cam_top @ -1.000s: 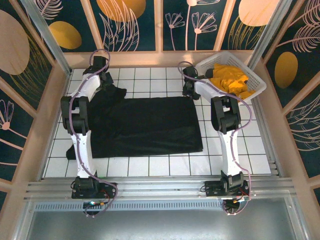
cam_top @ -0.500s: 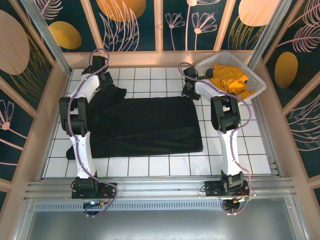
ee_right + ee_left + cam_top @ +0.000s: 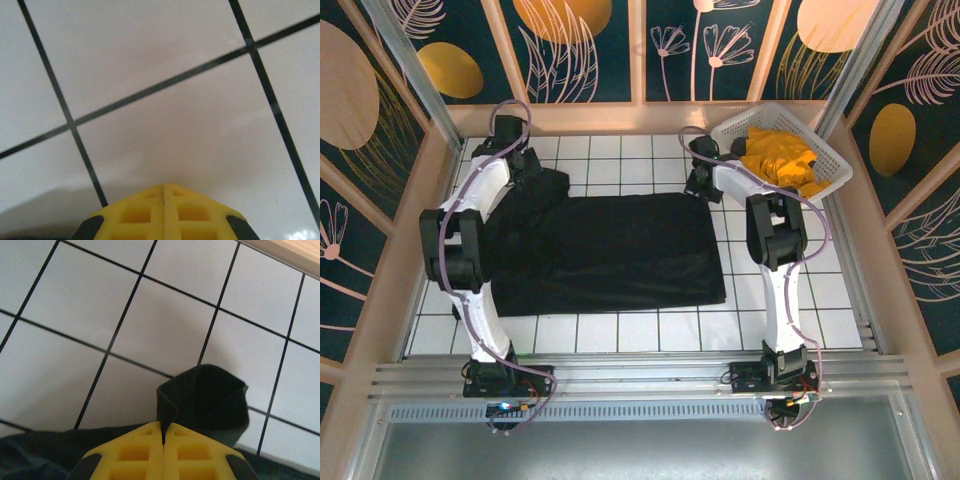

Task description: Fold and stack the t-shirts

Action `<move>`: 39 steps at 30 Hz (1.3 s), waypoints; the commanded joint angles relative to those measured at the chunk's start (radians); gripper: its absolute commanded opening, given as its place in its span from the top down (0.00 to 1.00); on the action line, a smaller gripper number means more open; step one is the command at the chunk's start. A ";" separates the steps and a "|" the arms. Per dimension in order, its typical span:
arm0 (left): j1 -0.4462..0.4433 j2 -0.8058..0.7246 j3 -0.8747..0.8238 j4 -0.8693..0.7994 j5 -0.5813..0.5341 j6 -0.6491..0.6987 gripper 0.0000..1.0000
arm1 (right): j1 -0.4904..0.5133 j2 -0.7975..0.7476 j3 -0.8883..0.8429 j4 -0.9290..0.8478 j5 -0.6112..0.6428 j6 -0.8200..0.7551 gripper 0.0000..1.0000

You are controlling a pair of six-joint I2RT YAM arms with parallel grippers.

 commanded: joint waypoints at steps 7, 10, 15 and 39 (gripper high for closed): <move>0.001 -0.346 -0.288 0.023 0.006 -0.029 1.00 | 0.007 -0.244 -0.180 0.059 -0.057 -0.013 1.00; 0.001 -0.481 -0.407 0.022 -0.023 -0.074 1.00 | 0.018 -0.321 -0.267 0.077 -0.067 -0.001 1.00; 0.001 -0.716 -0.605 -0.012 -0.111 -0.168 1.00 | 0.037 -0.462 -0.438 0.108 -0.070 0.026 1.00; 0.001 -1.134 -0.967 -0.165 -0.224 -0.423 1.00 | 0.064 -0.675 -0.745 0.115 0.000 0.069 1.00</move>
